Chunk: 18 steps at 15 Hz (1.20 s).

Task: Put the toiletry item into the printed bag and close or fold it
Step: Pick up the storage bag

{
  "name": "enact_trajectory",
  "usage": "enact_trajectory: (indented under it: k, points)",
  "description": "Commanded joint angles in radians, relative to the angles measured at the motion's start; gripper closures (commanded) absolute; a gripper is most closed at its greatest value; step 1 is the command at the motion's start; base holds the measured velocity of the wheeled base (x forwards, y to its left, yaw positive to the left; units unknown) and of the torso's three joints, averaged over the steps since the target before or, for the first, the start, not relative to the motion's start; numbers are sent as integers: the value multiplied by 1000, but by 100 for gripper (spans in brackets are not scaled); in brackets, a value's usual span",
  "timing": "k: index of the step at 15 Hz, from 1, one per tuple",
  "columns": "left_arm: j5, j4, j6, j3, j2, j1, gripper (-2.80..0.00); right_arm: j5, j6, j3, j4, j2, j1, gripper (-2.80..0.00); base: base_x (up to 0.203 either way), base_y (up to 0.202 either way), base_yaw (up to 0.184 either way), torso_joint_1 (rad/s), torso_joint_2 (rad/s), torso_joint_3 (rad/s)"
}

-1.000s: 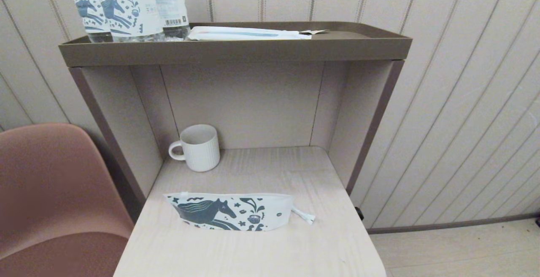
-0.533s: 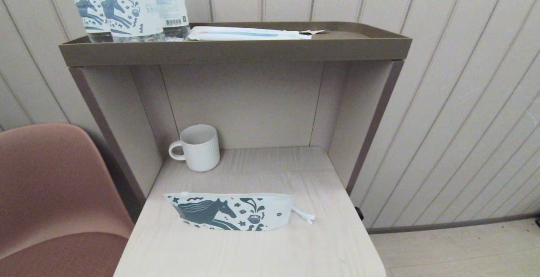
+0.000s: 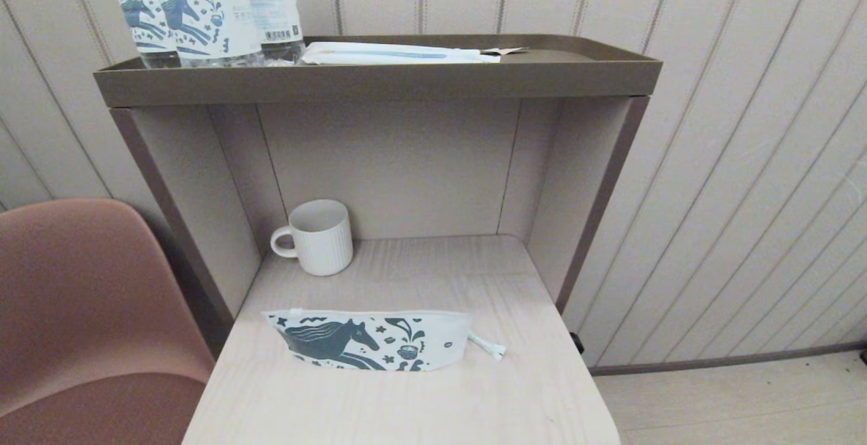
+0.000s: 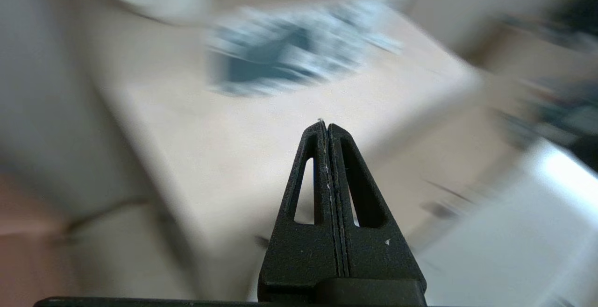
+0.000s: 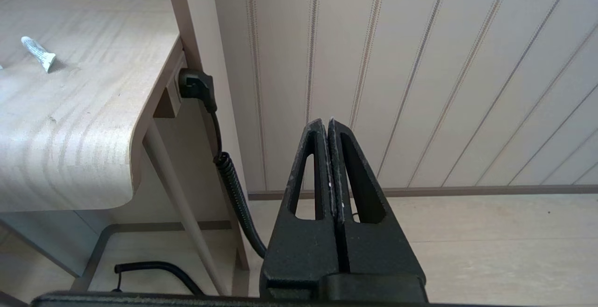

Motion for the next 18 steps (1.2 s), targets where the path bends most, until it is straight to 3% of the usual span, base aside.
enact_trajectory:
  k: [1,4,5,6,9,13,18]
  points:
    - [-97,1,-3,14,59,0,0,0,0,0,-1,0,0,0,0,0,0,0,0,0]
    - [-119,-1,-1,31,78,-4,0,0,0,0,-1,0,0,0,0,0,0,0,0,0]
    - [-119,-4,-1,36,79,-12,-83,1,0,0,-1,0,0,0,0,0,0,0,0,0]
    - [-119,-4,0,35,84,-26,-280,2,0,0,-1,0,-1,0,0,0,0,0,0,0]
    - [-117,-25,42,32,145,-72,-280,0,1,0,-1,0,0,0,0,0,0,0,0,0]
    - [-117,-44,185,26,297,-97,-280,0,3,0,-1,0,0,0,0,0,0,0,0,0]
    - [-118,-198,280,0,538,-104,-280,0,3,0,-1,0,-2,0,0,0,0,0,0,0]
